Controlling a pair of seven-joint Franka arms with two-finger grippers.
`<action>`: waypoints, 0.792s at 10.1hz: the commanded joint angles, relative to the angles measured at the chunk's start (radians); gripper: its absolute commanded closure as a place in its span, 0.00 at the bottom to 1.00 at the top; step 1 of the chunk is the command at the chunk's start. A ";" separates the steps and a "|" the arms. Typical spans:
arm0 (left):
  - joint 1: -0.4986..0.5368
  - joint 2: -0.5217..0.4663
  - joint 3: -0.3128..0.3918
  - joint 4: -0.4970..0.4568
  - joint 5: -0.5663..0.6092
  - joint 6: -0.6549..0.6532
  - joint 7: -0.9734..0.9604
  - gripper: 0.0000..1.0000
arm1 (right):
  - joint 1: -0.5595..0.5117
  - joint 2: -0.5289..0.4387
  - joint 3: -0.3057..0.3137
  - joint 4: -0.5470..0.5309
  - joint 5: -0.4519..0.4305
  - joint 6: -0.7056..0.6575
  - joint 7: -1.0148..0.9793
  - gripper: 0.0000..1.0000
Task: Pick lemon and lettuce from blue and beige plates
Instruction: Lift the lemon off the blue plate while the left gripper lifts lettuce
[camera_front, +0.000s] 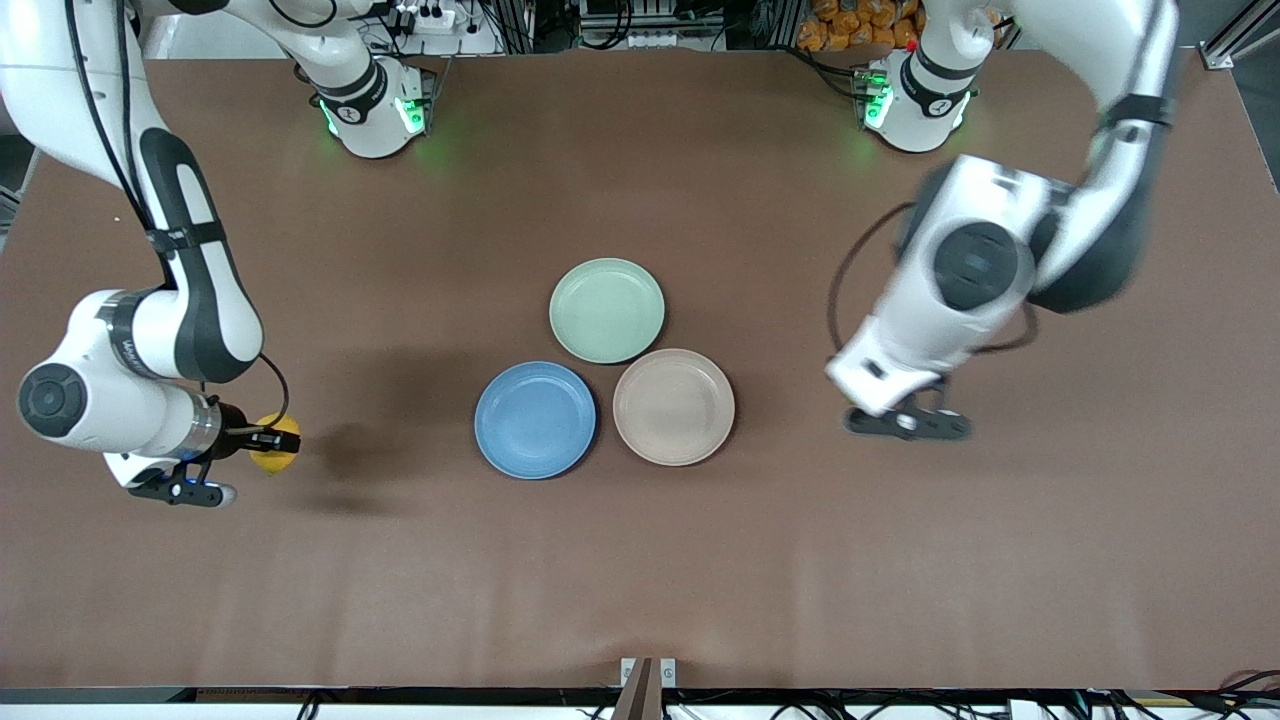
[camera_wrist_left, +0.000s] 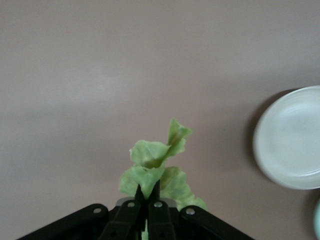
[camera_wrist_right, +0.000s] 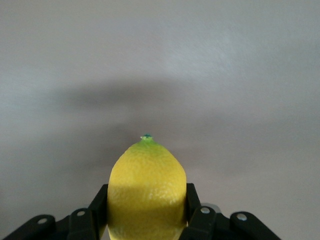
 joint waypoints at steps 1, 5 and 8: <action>0.132 0.015 -0.012 -0.061 -0.040 0.005 0.225 1.00 | -0.041 -0.040 0.015 -0.091 -0.015 0.050 -0.056 1.00; 0.188 0.059 -0.005 -0.220 0.032 0.219 0.238 1.00 | -0.063 -0.027 0.017 -0.145 -0.015 0.089 -0.082 0.65; 0.194 0.069 -0.003 -0.211 0.034 0.238 0.241 0.48 | -0.060 -0.050 0.023 -0.131 -0.010 0.064 -0.078 0.00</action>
